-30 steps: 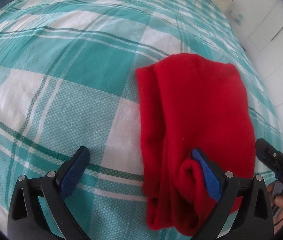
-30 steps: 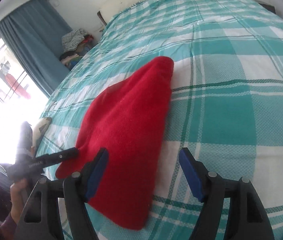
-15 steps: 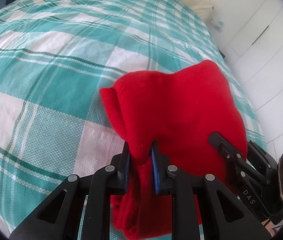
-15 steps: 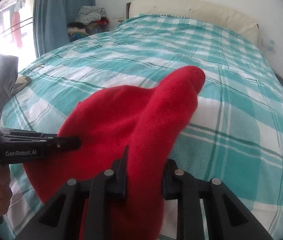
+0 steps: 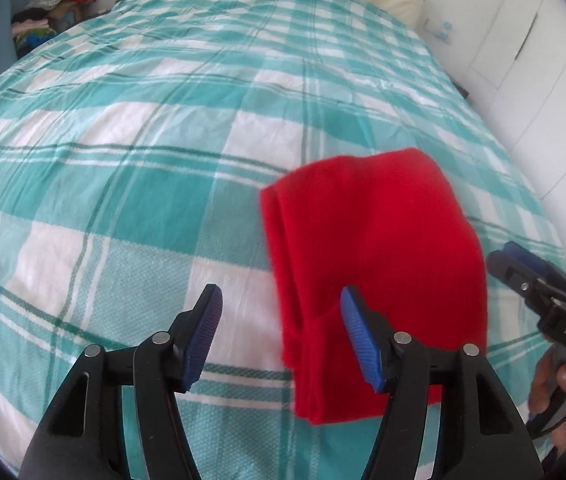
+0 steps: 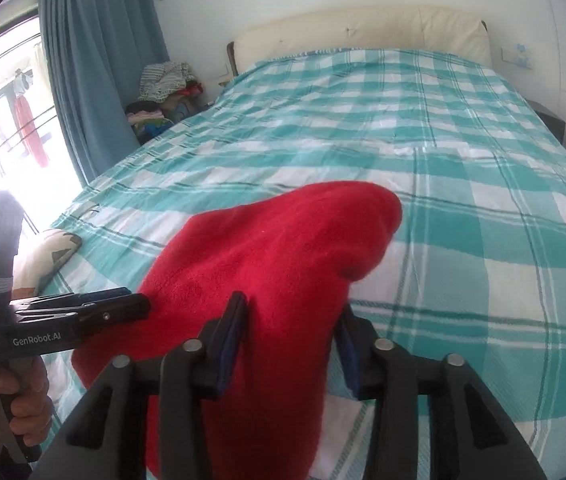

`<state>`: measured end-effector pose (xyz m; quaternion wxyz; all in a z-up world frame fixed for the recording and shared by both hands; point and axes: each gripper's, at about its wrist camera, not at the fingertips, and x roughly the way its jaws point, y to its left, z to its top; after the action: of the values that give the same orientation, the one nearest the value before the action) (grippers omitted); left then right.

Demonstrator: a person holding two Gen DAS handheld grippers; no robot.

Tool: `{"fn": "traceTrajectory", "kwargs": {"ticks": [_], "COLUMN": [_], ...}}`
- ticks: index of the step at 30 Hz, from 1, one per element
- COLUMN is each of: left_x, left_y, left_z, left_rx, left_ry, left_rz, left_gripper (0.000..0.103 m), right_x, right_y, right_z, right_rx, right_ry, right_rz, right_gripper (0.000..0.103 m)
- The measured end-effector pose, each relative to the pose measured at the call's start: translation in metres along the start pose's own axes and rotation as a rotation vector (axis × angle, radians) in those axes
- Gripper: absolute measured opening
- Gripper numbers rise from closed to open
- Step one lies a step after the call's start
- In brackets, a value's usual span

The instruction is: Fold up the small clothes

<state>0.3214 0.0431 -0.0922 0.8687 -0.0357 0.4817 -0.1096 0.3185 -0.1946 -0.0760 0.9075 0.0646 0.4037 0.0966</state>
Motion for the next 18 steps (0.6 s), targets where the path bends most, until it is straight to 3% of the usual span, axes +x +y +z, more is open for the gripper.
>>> {"fn": "traceTrajectory", "kwargs": {"ticks": [2, 6, 10, 14, 18], "left_x": [-0.006, -0.046, -0.091, -0.127, -0.158], "left_y": [0.004, -0.011, -0.041, -0.059, -0.067], "left_z": [-0.027, -0.064, -0.082, -0.094, -0.106], "left_rx": [0.029, 0.138, 0.239, 0.221, 0.16], "left_ry": [-0.016, -0.134, -0.258, -0.28, -0.262], "left_rz": [0.059, 0.218, 0.344, 0.37, 0.302], "left_gripper": [0.067, 0.098, 0.102, 0.102, 0.102], "right_x": [-0.006, -0.049, -0.099, -0.143, -0.177], "right_y": [-0.029, -0.062, -0.052, -0.02, 0.012], "right_z": [-0.028, -0.068, -0.086, -0.096, -0.104], "right_rx": [0.031, 0.04, 0.009, -0.051, -0.12], "right_ry": [0.038, 0.047, 0.019, 0.006, -0.007], "right_rz": [-0.05, -0.126, -0.144, -0.113, -0.089], "right_gripper": [0.083, 0.089, 0.095, 0.096, 0.097]}}
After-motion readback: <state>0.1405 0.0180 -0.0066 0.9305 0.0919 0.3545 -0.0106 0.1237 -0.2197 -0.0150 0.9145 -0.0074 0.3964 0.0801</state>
